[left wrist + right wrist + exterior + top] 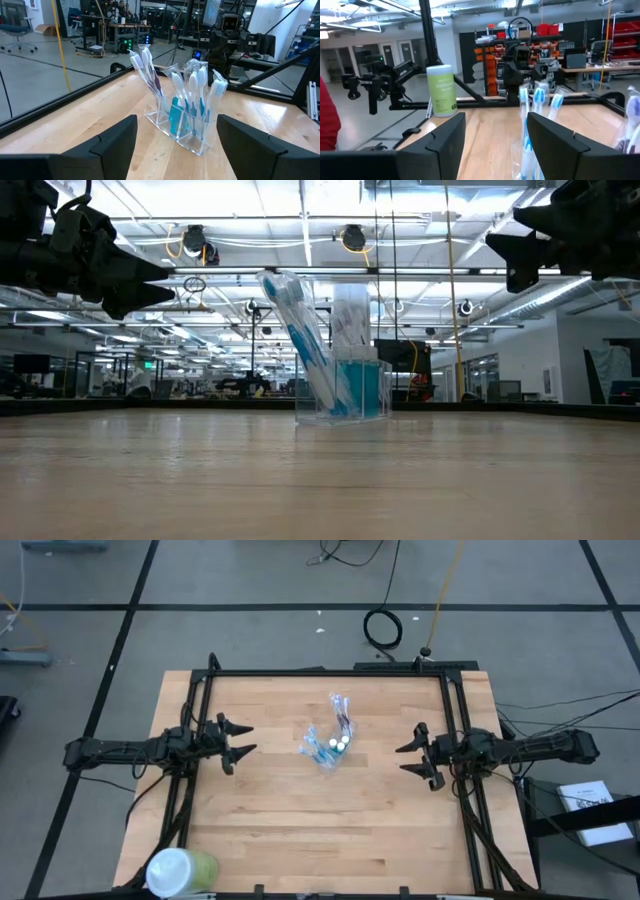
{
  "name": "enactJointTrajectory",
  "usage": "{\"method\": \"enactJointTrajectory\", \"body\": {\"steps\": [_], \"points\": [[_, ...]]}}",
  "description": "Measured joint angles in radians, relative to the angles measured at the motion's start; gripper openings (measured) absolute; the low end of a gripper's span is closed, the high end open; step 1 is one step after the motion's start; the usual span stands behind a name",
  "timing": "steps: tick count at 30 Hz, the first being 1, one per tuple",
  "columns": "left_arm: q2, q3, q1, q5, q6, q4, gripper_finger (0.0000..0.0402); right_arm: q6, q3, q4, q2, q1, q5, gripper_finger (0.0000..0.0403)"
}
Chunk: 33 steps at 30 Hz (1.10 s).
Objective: Pick & Place toothbrushing station
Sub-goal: Return to Home Position
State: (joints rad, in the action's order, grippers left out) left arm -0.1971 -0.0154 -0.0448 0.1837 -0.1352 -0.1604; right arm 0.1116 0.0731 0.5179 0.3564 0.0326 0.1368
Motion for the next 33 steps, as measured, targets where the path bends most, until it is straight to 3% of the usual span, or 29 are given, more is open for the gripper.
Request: {"method": "enactJointTrajectory", "body": {"steps": [23, 33], "points": [[0.0, 0.0, 0.0, 0.0, 0.0, 0.0, 0.0283, -0.059, -0.003, -0.293, -0.291, 0.0, 0.0, 0.0206], [0.0, 0.0, 0.0, 0.0, 0.0, 0.0, 0.0283, -0.091, -0.003, -0.354, -0.343, 0.0, 0.0, 0.0206]]}}
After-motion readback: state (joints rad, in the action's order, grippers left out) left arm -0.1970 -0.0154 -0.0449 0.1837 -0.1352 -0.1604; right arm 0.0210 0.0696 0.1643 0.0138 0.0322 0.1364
